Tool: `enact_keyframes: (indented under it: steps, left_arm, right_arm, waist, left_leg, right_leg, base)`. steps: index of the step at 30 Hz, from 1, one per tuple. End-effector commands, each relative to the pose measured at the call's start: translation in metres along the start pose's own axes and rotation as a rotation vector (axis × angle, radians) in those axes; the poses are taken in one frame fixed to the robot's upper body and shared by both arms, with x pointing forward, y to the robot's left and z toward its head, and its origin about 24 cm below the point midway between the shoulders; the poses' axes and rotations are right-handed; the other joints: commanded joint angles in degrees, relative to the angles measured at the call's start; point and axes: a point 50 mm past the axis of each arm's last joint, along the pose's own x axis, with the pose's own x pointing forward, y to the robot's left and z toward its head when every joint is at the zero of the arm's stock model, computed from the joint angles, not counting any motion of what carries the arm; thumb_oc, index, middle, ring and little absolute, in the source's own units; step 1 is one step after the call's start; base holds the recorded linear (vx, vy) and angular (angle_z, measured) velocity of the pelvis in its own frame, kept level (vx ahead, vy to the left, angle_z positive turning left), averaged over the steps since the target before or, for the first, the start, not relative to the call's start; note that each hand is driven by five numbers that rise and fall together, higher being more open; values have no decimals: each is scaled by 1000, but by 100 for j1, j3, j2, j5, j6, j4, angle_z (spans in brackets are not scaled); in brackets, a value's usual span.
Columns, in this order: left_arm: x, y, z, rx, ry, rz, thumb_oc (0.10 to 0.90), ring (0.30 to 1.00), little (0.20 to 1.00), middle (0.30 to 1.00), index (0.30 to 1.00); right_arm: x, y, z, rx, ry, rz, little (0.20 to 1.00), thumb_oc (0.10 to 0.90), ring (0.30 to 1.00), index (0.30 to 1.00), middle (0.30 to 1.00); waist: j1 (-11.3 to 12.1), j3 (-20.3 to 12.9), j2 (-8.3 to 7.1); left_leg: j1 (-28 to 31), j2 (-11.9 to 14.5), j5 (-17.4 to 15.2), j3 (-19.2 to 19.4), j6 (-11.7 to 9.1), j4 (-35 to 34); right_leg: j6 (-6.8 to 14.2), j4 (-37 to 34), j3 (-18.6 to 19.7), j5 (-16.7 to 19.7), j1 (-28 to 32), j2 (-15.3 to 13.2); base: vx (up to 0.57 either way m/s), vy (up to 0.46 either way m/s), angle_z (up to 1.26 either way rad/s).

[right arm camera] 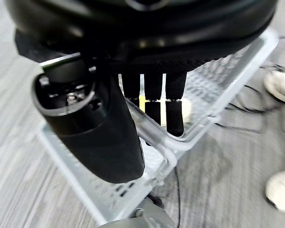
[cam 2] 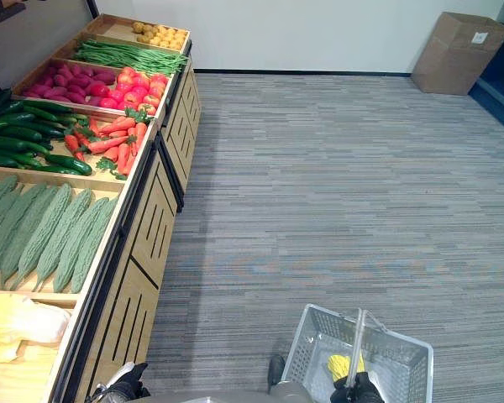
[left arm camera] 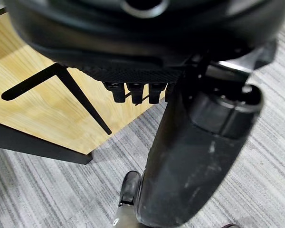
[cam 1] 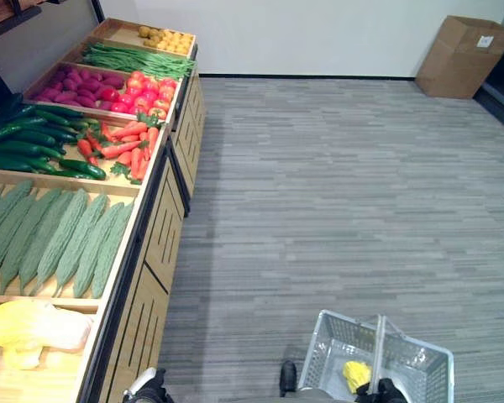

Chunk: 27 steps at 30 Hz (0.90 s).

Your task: Get the vegetables into the basket

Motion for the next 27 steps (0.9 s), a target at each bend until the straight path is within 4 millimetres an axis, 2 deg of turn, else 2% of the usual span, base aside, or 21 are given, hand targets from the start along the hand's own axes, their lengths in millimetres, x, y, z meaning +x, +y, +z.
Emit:
enact_keyframes:
  steps: [1, 4, 5, 9, 27]
  left_arm:
    - [4, 15, 13, -32, -24, 31, 900, 1000, 1000, 1000, 1000]
    - [4, 13, 14, -31, -31, 21, 900, 1000, 1000, 1000, 1000]
    - [1, -5, -2, -260, 66, -77, 900, 1000, 1000, 1000, 1000]
    - [1, -6, -2, -259, 70, -80, 900, 1000, 1000, 1000, 1000]
    - [0, -10, -4, -240, 74, -96, 900, 1000, 1000, 1000, 1000]
  right_arm:
    - [3, -10, 9, 8, -19, 1, 300, 400, 300, 300, 300]
    - [3, -10, 7, -21, -17, 6, 300, 400, 300, 300, 300]
    - [-1, 16, -6, 115, 82, 150, 300, 400, 300, 300, 300]
    - [-2, 16, -6, 120, 84, 146, 300, 400, 300, 300, 300]
    - [-1, 17, -4, 60, 76, 161, 300, 400, 300, 300, 300]
  waist:
    - [-67, 132, 146]
    - [-76, 116, 153]
    - [136, -2, 29]
    - [145, -8, 39]
    - [172, 78, 35]
  left_leg:
    - [-457, 401, 764, -345, -348, -2]
    - [-483, 401, 787, -340, -342, -2]
    - [-80, -607, -12, -1966, 356, -2]
    - [-101, -596, -7, -1969, 338, -2]
    - [-138, -639, -31, -1974, 359, -2]
  right_leg:
    - [650, 136, 20, -232, 555, -437]
    - [641, 132, 14, -203, 521, -431]
    - [394, 522, 1033, -595, 824, 9]
    - [408, 449, 1040, -557, 841, -10]
    - [437, 450, 1088, -529, 816, -52]
  base:
    - [0, 0, 0]
    - [0, 0, 0]
    - [0, 0, 0]
    - [7, 13, -42]
    - [4, 8, 0]
